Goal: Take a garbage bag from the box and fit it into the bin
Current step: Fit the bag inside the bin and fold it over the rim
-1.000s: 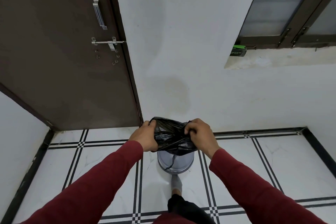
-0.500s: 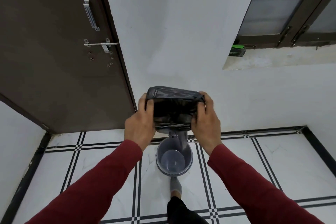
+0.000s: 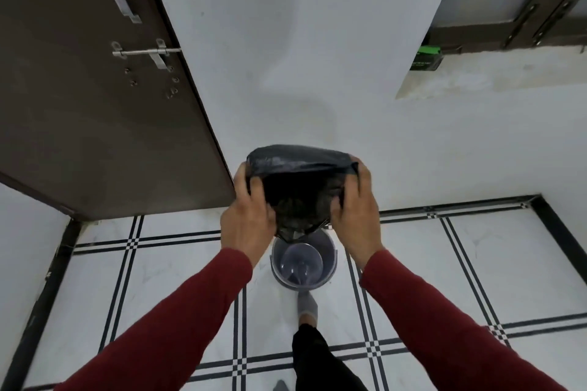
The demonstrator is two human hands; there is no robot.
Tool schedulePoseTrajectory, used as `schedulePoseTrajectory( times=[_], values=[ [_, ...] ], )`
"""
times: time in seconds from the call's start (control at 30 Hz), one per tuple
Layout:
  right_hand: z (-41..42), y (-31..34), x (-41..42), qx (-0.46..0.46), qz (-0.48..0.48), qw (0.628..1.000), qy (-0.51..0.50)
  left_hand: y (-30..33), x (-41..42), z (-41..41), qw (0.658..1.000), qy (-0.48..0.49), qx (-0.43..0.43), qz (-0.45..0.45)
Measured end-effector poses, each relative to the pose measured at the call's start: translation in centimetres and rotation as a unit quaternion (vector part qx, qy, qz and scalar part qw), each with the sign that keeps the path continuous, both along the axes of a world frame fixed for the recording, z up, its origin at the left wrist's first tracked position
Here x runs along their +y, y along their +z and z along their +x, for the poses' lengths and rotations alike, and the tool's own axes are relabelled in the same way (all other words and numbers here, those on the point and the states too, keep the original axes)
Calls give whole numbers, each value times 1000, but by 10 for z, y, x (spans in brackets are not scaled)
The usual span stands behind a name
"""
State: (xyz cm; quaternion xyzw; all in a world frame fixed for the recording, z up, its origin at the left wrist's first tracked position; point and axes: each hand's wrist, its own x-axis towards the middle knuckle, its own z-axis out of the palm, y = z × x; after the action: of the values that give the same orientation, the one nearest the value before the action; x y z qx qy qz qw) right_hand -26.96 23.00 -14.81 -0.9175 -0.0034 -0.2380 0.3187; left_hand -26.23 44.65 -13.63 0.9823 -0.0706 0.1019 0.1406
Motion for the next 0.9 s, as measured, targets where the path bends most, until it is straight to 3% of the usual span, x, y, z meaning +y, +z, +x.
schedulePoseTrajectory(
  times=[0.03,0.07,0.1,0.13,0.17,0.2,0.23,0.4,0.63,0.77,0.83,0.9],
  values=[
    [-3,-11,1,-20,4,1000,3,-10,0,-4,1000,-15,-16,14],
    [-9,-27,0,21,-13,1000,15,-27,2,-7,998,-35,14,45],
    [-12,-50,-3,126,-49,990,37,-50,6,-9,991,-50,84,91],
    [-17,-68,-5,275,-92,954,69,-73,11,-13,972,-57,188,129],
    [-23,-85,-7,417,-130,894,101,-94,16,-16,945,-59,290,138],
    [-25,-104,-9,513,-142,838,116,-113,19,-15,915,-52,377,131],
    [-25,-120,-10,550,-135,816,114,-128,20,-16,902,-46,413,118],
    [3,-186,-15,509,-57,858,40,-196,12,6,909,-39,403,97],
    [37,-314,-22,417,-107,902,39,-312,-11,43,944,17,309,117],
    [44,-384,-20,354,-65,933,-5,-378,-18,50,964,32,253,77],
    [42,-410,-22,342,-41,938,-27,-405,-18,49,967,23,245,66],
    [41,-436,-25,385,-57,921,-18,-433,-16,48,957,11,281,66]
  ],
)
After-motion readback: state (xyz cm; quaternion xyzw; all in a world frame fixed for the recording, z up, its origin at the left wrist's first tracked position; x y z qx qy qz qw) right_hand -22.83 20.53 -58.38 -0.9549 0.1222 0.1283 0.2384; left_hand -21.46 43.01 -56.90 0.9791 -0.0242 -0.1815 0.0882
